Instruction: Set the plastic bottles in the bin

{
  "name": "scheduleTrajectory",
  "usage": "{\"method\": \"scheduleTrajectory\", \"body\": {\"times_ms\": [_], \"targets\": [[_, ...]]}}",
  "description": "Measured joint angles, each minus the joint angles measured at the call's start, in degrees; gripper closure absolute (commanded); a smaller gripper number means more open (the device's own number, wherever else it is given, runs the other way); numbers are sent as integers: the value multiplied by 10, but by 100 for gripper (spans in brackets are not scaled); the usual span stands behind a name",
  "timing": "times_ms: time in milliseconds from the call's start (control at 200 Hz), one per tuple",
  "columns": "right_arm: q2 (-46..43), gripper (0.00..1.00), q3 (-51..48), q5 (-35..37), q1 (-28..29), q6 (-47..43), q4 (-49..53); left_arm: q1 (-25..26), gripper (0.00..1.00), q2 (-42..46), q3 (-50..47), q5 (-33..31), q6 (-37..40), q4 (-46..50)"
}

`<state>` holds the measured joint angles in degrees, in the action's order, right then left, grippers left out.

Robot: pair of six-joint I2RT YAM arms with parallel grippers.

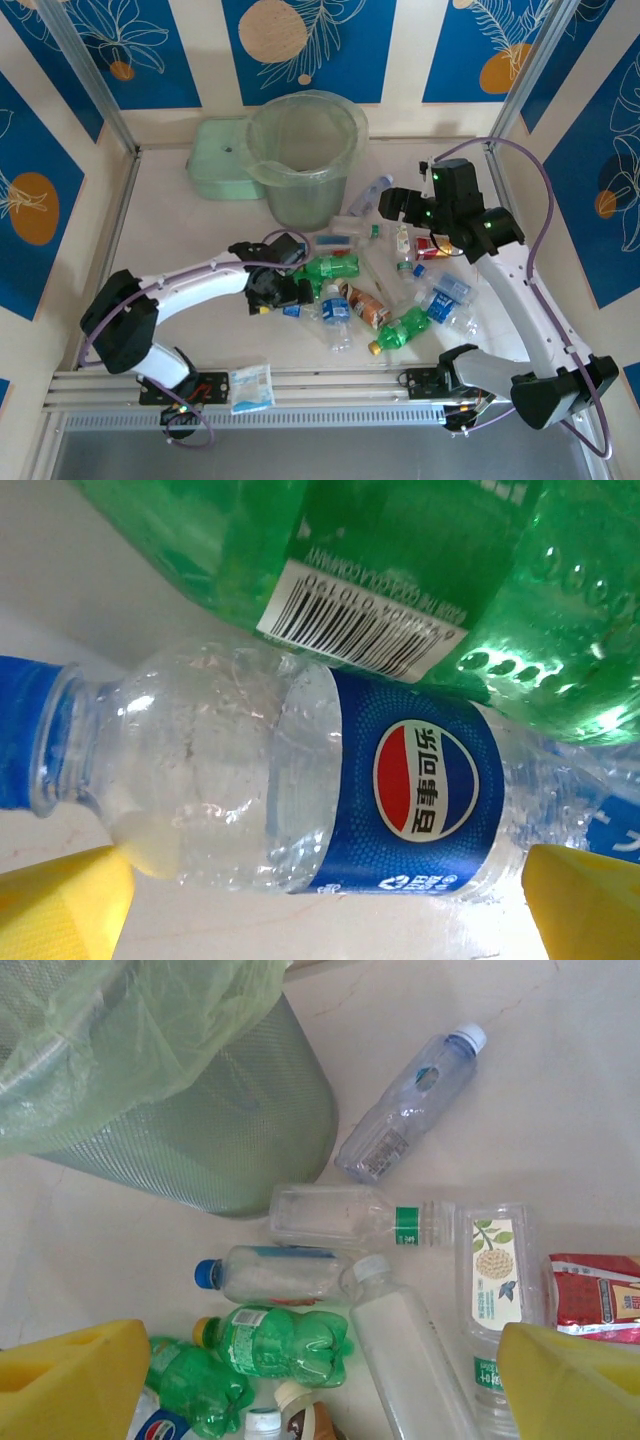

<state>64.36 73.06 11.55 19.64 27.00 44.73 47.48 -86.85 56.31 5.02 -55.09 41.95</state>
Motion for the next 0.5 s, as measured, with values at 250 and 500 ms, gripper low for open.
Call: {"method": "scheduleTrajectory", "body": {"times_ms": [250,500], "targets": [[-1,7,-17,-13,0,0,-2,-1,1,-28,20,-8,-5,0],[-2,7,-41,-27,2,0,-7,-10,1,-34,25,-7,-5,2]]}}
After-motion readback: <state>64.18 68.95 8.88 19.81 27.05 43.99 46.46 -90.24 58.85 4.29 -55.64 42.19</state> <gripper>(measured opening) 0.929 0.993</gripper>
